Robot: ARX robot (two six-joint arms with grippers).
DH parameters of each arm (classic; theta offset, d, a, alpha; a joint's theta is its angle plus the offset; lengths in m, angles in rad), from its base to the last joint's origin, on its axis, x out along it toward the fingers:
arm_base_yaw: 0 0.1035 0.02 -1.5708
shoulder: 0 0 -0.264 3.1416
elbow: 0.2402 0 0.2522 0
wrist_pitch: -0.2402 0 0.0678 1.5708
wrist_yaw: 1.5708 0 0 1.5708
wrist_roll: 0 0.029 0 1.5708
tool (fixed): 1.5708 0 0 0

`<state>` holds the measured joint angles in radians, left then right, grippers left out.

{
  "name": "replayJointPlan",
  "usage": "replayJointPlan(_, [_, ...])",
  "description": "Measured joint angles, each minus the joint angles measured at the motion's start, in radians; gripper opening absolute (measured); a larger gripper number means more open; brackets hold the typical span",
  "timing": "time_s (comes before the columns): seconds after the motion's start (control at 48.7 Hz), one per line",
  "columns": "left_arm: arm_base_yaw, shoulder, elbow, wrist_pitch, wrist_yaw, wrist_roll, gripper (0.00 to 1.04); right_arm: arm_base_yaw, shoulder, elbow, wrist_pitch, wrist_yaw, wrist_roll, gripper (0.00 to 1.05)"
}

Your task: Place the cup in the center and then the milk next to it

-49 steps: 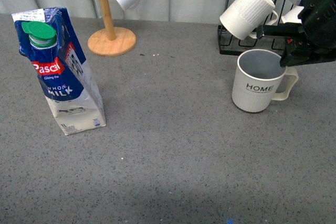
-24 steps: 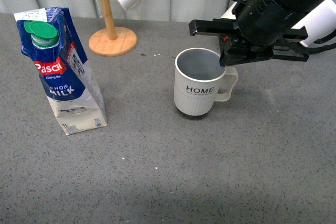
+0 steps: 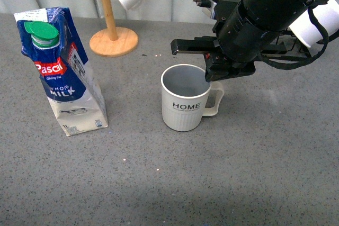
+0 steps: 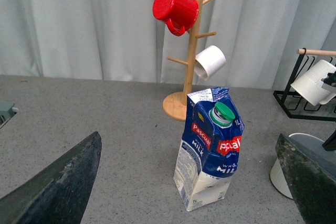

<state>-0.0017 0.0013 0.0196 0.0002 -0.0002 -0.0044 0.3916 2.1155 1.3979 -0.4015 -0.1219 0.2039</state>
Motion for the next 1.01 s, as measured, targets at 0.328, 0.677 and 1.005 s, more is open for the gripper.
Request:
replayJointPlan(0.328, [0.0, 0.0, 0.0, 0.0, 0.0, 0.0, 0.98, -0.034, -0.075, -0.048, 0.193, -0.05, 0.076, 0.61])
replayJointPlan(0.677, [0.0, 0.0, 0.0, 0.0, 0.0, 0.0, 0.98, -0.079, -0.299, -0.501, 1.048, 0.378, -0.119, 0.73])
replayJointPlan(1.005, [0.0, 0.0, 0.0, 0.0, 0.0, 0.0, 0.98, -0.195, -0.578, -0.944, 1.485, 0.322, -0.197, 0.16])
